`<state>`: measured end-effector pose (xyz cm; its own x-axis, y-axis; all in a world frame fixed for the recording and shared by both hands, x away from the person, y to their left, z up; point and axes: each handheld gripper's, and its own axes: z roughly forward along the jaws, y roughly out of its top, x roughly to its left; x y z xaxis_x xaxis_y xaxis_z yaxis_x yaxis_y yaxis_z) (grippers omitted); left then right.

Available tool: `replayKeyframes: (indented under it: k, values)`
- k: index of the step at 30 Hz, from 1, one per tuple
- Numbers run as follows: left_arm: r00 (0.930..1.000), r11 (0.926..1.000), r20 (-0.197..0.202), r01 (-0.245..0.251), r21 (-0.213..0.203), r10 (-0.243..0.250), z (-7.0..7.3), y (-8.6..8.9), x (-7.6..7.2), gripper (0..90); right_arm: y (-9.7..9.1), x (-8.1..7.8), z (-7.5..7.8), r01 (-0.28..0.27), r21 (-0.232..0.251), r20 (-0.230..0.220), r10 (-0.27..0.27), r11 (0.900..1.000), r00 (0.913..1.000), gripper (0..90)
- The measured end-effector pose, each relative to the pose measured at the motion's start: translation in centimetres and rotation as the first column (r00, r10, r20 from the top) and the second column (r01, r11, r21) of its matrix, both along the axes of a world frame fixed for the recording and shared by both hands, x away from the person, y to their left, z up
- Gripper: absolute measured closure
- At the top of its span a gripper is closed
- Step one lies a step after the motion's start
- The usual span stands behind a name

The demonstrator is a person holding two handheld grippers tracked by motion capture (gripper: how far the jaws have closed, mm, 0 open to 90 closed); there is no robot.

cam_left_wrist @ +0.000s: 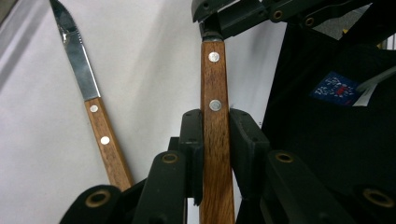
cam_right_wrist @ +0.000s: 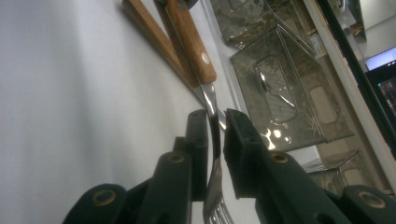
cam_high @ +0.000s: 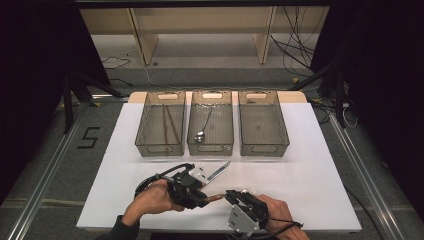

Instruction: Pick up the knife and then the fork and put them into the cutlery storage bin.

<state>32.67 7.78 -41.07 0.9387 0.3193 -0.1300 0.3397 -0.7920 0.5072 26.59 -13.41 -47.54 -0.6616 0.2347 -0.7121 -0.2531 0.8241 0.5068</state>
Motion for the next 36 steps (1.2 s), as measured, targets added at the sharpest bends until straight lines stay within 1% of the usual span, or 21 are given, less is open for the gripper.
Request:
replayKeyframes:
  k: [1,4,5,6,8,10,12,15,16,18,20,21,23,24,28,29,30,31,32,34,36]
  values:
    - [1.0,1.0,-0.003,0.001,-0.002,-0.001,0.0,0.0,0.0,75.7,0.0,0.1,0.0,-0.016,-0.012,0.02,0.017,0.9998,0.9997,83.8]
    - [0.9999,1.0,-0.014,-0.002,-0.005,0.002,0.0,0.1,0.1,75.7,0.2,-0.2,-0.2,-0.026,-0.05,0.058,0.029,0.9984,0.9979,86.3]
    - [0.9999,1.0,-0.015,0.001,-0.004,-0.001,0.1,0.1,0.1,75.7,0.2,-0.3,-0.3,-0.021,-0.053,0.073,0.024,0.9984,0.997,86.6]
    - [0.9998,1.0,-0.019,-0.001,-0.007,0.001,0.0,0.2,0.1,75.6,0.2,-0.3,-0.2,-0.031,-0.071,0.085,0.037,0.997,0.9957,87.0]
    - [0.9991,0.9997,-0.041,-0.01,-0.02,0.01,0.0,0.2,0.2,75.3,0.3,-0.4,-0.2,-0.023,-0.068,0.102,0.03,0.9974,0.9944,87.6]
    - [0.9988,0.9996,-0.049,-0.007,-0.029,0.006,0.0,0.2,0.4,73.2,0.3,-0.4,0.0,-0.02,-0.083,0.118,0.029,0.9964,0.9926,89.0]
    - [0.9995,0.9995,-0.026,-0.02,-0.024,0.019,0.0,0.3,0.4,61.0,0.2,-0.3,0.0,-0.032,-0.111,0.113,0.044,0.9934,0.9926,89.1]
    - [0.9991,0.9971,-0.006,-0.043,-0.064,0.042,0.5,0.8,0.6,54.4,0.3,-0.3,0.0,-0.021,-0.11,0.106,0.033,0.9937,0.9938,89.2]
    - [0.9982,0.9952,0.004,-0.059,-0.078,0.06,0.7,1.0,0.7,49.9,0.2,-0.2,0.0,-0.021,-0.118,0.106,0.034,0.9928,0.9938,89.3]
    - [0.9955,0.991,0.037,-0.083,-0.105,0.088,1.2,1.4,0.7,41.9,0.1,-0.1,0.1,0.006,-0.094,0.087,0.002,0.9956,0.9962,89.2]
    - [0.9903,0.9837,0.066,-0.112,-0.141,0.122,1.8,1.9,0.9,35.2,-0.2,0.2,0.3,0.014,-0.081,0.081,-0.007,0.9966,0.9967,89.3]
    - [0.9863,0.9778,0.078,-0.131,-0.164,0.145,2.0,2.2,0.9,32.8,-0.4,0.3,0.6,0.024,-0.08,0.075,-0.018,0.9965,0.997,89.3]
    - [0.9784,0.966,0.104,-0.154,-0.207,0.179,2.6,2.9,1.1,29.4,-0.9,0.7,1.0,0.041,-0.047,0.056,-0.038,0.998,0.9977,89.2]
    - [0.9747,0.9611,0.114,-0.163,-0.223,0.192,2.8,3.1,1.1,28.3,-1.2,1.0,1.3,0.049,-0.044,0.042,-0.047,0.9978,0.998,89.2]
    - [0.9571,0.944,0.149,-0.205,-0.258,0.249,3.3,3.9,1.3,23.9,-2.3,2.2,2.3,0.102,0.017,-0.025,-0.101,0.9947,0.9946,89.2]
    - [0.9508,0.9353,0.154,-0.22,-0.277,0.269,3.4,4.2,1.3,23.2,-2.6,2.4,2.5,0.116,0.034,-0.047,-0.115,0.9926,0.9923,89.2]
    - [0.948,0.9308,0.154,-0.227,-0.286,0.279,3.4,4.3,1.4,22.8,-2.9,2.9,2.8,0.128,0.055,-0.071,-0.124,0.9902,0.9897,89.2]
    - [0.9431,0.926,0.162,-0.234,-0.296,0.29,3.3,4.5,1.4,22.3,-3.1,3.1,3.0,0.14,0.062,-0.088,-0.134,0.9882,0.987,89.2]
    - [0.937,0.9209,0.171,-0.243,-0.305,0.304,3.2,4.6,1.4,21.5,-3.4,3.4,3.3,0.158,0.082,-0.108,-0.149,0.9841,0.9829,89.2]
    - [0.9275,0.913,0.181,-0.261,-0.314,0.327,2.8,4.8,1.5,20.8,-4.0,4.2,3.9,0.187,0.125,-0.16,-0.167,0.9743,0.9729,89.1]
    - [0.9192,0.909,0.191,-0.275,-0.313,0.344,2.3,5.0,1.6,20.7,-4.7,5.1,4.5,0.223,0.17,-0.216,-0.185,0.9599,0.9588,89.1]
